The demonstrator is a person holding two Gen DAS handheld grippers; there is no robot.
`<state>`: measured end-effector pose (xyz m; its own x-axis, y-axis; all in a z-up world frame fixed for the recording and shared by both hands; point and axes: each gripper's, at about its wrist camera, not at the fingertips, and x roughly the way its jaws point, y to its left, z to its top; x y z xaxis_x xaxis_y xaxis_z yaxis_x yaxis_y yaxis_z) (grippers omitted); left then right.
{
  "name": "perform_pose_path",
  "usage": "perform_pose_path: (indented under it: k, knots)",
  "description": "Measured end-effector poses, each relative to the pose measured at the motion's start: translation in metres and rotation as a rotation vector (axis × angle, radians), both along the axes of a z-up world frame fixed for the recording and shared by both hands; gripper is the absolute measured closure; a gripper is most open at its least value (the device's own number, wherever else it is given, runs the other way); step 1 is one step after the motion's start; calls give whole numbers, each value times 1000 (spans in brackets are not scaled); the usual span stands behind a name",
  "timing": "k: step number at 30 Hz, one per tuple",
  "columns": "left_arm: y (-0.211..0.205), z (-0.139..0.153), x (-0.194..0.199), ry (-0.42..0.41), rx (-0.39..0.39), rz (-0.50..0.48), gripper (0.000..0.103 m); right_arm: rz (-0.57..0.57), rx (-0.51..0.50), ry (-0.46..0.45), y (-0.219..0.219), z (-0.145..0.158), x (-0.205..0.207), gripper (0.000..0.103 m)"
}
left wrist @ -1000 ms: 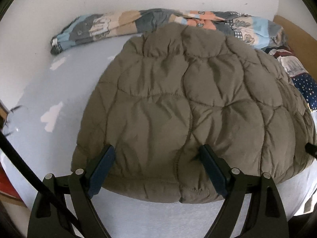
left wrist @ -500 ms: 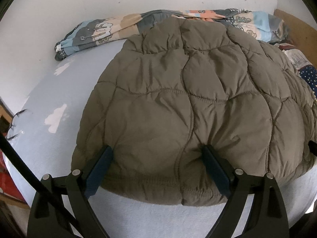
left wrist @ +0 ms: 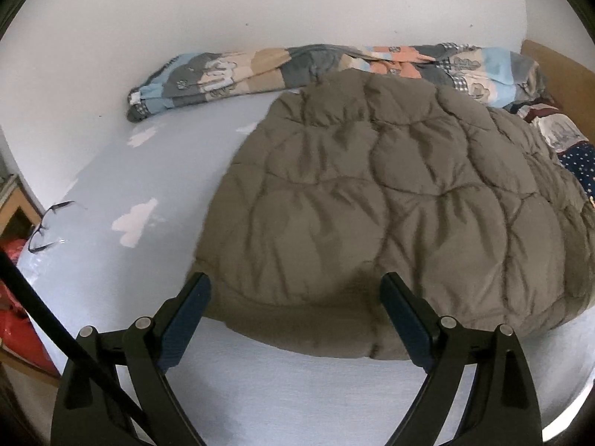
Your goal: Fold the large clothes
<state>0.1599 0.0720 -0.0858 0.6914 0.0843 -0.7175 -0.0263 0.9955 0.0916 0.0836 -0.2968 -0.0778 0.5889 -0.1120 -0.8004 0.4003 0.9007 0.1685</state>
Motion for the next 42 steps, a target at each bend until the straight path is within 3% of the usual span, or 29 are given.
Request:
perform_pose_path:
  k: [4, 7, 15, 20, 25, 27, 30, 33, 42]
  knots:
    - [12, -20, 7, 58, -72, 25, 11, -36, 67, 18, -15, -19, 7, 16]
    - [8, -22, 11, 38, -52, 33, 9, -47, 141, 93, -19, -47, 18, 16]
    - [-6, -32, 16, -12, -3, 89, 3, -52, 194, 121, -27, -60, 31, 13]
    - [-4, -24, 13, -15, 1, 86, 3, -55, 123, 110, -21, -46, 24, 14]
    - [-5, -9, -1, -66, 8, 71, 3, -59, -158, -82, 13, 16, 6, 19]
    - [-7, -12, -1, -47, 15, 62, 3, -10, -160, -118, 23, 24, 7, 22]
    - [-8, -25, 4, 15, -6, 51, 3, 50, -53, -24, 30, 0, 25, 37]
    - [1, -32, 7, 41, -78, 65, 2, 70, 6, 89, 23, -33, 41, 35]
    - [1, -28, 0, 42, -79, 78, 2, 105, -75, 44, 31, -30, 32, 31]
